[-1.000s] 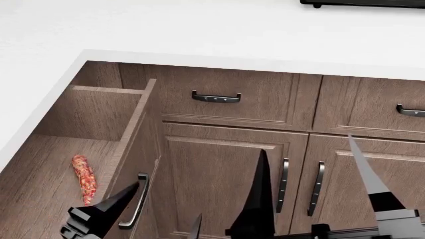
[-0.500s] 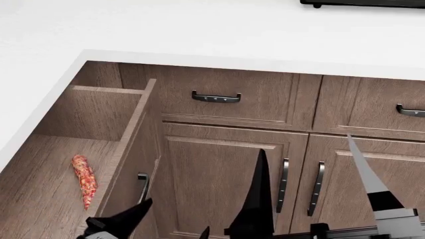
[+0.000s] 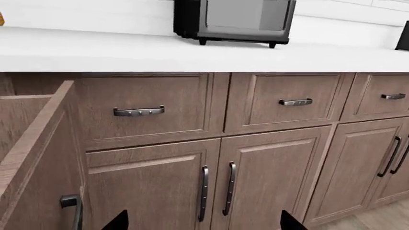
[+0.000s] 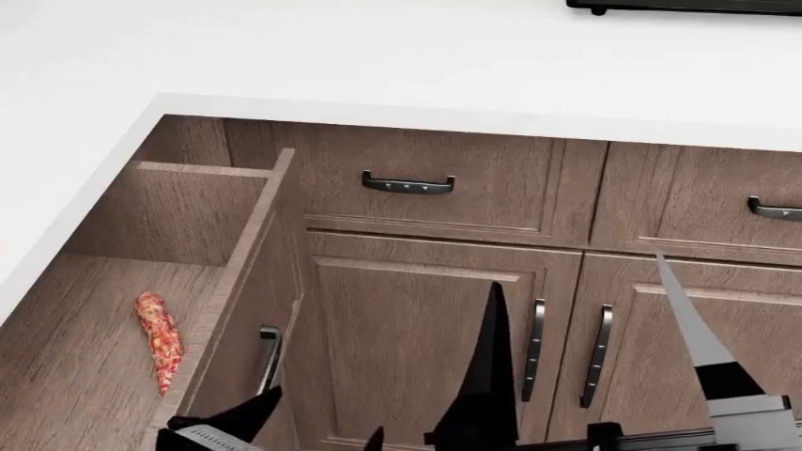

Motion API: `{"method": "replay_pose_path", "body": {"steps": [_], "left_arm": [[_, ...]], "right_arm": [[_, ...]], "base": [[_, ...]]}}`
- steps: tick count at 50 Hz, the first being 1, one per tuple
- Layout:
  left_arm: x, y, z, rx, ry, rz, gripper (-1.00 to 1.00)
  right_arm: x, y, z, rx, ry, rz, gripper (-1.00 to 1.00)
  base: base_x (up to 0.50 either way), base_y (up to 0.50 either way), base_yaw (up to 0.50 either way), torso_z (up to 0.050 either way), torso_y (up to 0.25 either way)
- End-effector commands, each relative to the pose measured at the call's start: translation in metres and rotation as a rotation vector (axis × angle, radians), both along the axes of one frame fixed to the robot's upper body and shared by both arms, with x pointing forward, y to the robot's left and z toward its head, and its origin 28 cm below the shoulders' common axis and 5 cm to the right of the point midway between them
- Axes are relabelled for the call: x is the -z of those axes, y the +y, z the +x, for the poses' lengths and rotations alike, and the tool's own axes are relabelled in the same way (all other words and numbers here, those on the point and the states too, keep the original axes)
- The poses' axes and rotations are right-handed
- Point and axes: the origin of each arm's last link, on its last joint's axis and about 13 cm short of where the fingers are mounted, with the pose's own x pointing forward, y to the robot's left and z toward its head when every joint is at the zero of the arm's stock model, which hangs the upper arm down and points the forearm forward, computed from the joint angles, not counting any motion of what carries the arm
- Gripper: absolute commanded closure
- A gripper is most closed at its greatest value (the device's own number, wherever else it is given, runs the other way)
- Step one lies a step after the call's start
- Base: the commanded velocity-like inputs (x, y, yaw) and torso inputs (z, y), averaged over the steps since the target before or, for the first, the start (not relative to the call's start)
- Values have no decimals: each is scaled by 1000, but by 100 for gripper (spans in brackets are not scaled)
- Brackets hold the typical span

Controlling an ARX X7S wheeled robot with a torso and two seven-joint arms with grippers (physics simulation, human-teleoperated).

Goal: Close the right drawer.

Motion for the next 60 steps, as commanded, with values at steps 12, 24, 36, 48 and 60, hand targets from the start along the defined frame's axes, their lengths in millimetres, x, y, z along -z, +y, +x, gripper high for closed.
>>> {"method": "replay_pose_path", "body": {"steps": [12,24,36,48,60], "left_arm": [[18,1,11,-56,85,26,-100],[27,1,15,-72,128,39,-100],[36,2,19,-90,167,50,-100],[46,4,24,-113,195,67,-100],[59,5,29,-144,240,85,-100]], "right_arm": [[1,2,3,-3,0,-3,-100],[1,1,1,-3,1,-3,-100],[0,1,0,-1,1,-3,-100],[1,1,3,-2,2,-3,-100],[0,1,2,-1,1,-3,-100]], "base": [[0,0,0,0,0],[0,0,0,0,0],[0,0,0,0,0],[0,0,0,0,0],[0,0,0,0,0]]}}
